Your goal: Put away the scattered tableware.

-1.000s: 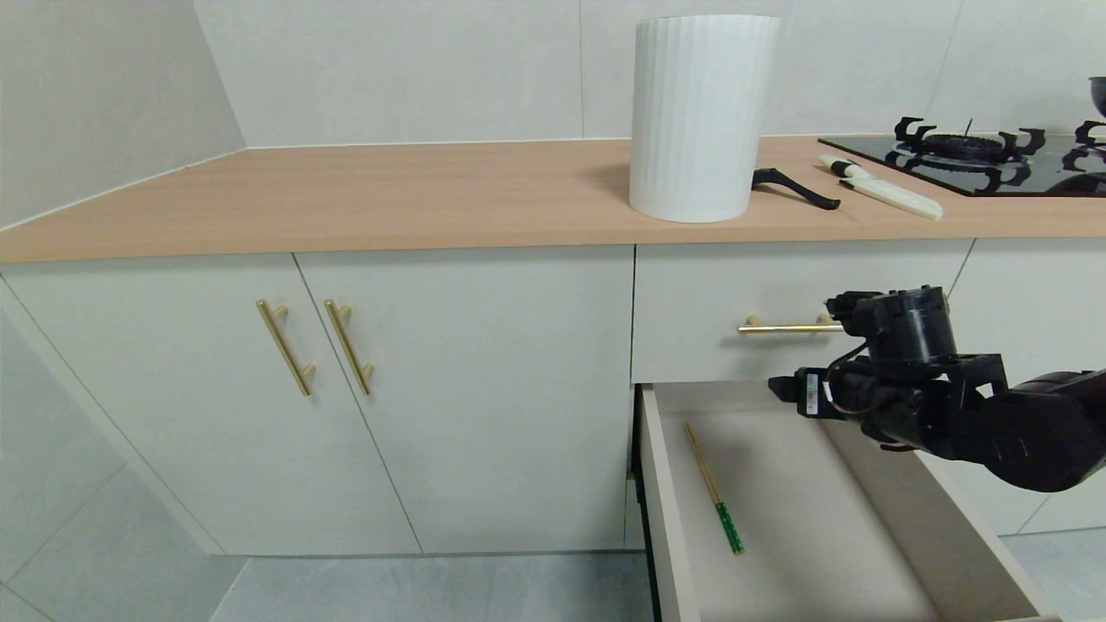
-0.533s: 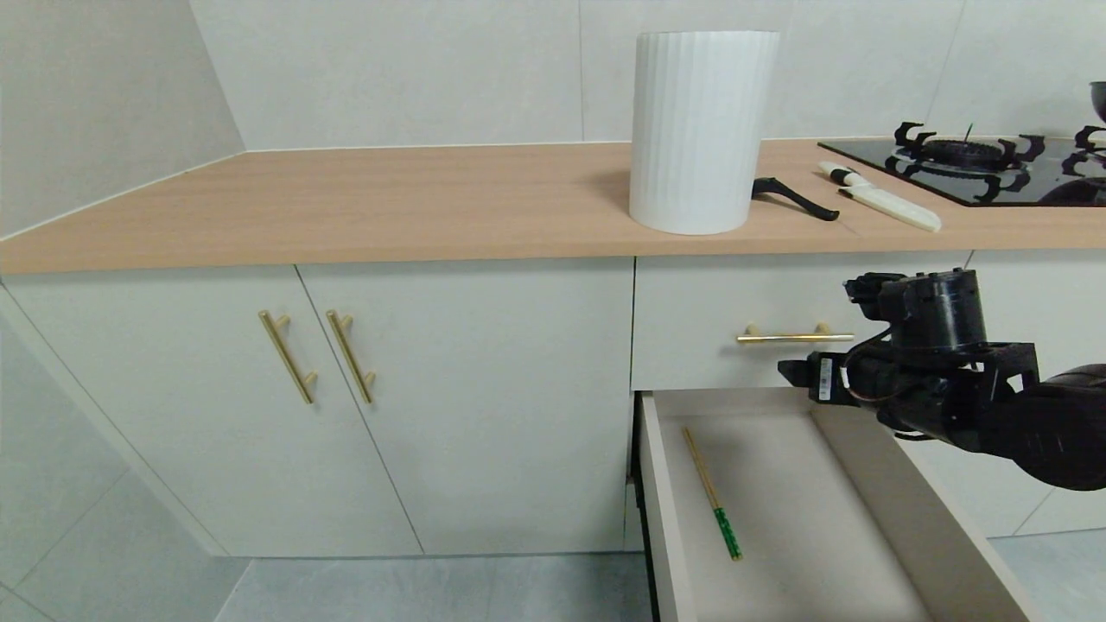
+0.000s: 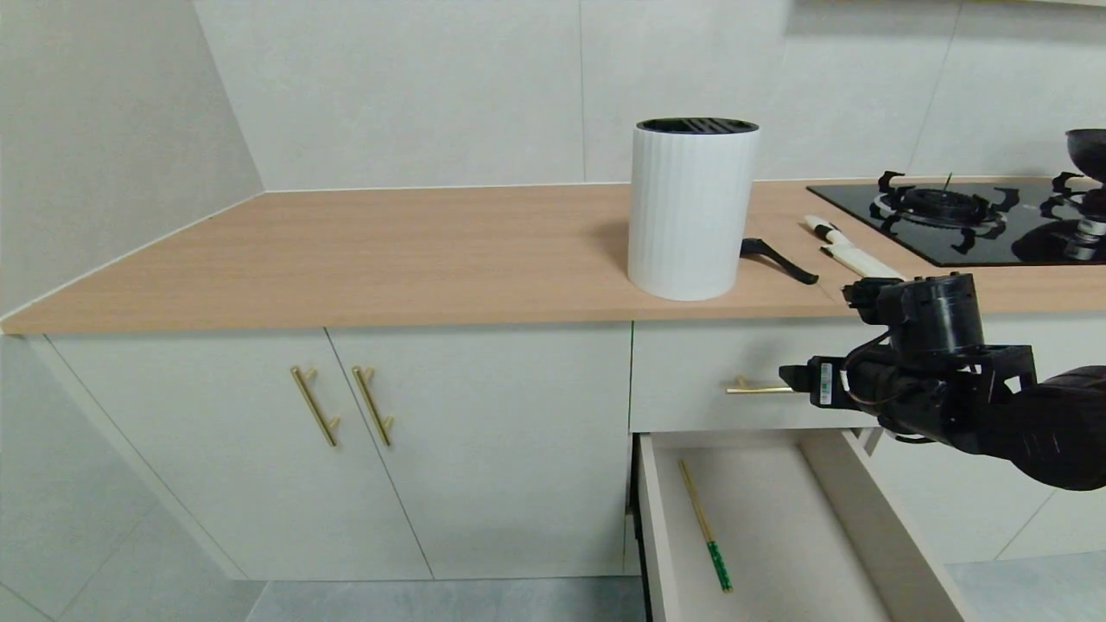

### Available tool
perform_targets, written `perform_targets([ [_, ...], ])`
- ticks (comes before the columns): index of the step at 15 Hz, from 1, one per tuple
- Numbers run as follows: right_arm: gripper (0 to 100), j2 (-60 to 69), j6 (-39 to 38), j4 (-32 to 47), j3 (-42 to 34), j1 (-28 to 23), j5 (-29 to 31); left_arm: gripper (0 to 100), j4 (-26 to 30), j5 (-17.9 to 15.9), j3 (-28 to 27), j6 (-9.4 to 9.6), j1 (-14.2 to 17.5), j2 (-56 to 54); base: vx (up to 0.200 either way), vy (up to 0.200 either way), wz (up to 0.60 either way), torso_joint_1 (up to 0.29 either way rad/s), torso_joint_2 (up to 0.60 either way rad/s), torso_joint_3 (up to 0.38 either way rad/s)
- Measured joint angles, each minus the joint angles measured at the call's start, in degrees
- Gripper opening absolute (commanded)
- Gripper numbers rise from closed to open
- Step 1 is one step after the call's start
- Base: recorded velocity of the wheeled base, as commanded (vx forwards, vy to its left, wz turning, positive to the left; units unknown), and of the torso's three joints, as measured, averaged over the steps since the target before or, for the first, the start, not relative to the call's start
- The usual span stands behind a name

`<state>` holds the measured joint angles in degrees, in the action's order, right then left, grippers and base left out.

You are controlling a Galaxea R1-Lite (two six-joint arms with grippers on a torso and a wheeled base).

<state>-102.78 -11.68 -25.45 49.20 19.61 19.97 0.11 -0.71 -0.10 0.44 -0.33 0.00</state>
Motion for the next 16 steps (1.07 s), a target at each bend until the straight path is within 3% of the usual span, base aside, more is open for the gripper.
perform_targets([
  [12, 100, -0.8, 0.0, 0.0, -0.1, -0.2, -0.3, 100, 0.0, 0.0, 0.0, 0.00, 0.0, 0.0, 0.000, 0.000, 0.00, 0.212, -0.49, -0.282],
  [16, 100, -1.8, 0.5, 0.0, 0.2, -0.2, 0.0, 100, 0.0, 0.0, 0.0, 0.00, 0.0, 0.0, 0.000, 0.000, 0.00, 0.055, -0.12, -0.062],
])
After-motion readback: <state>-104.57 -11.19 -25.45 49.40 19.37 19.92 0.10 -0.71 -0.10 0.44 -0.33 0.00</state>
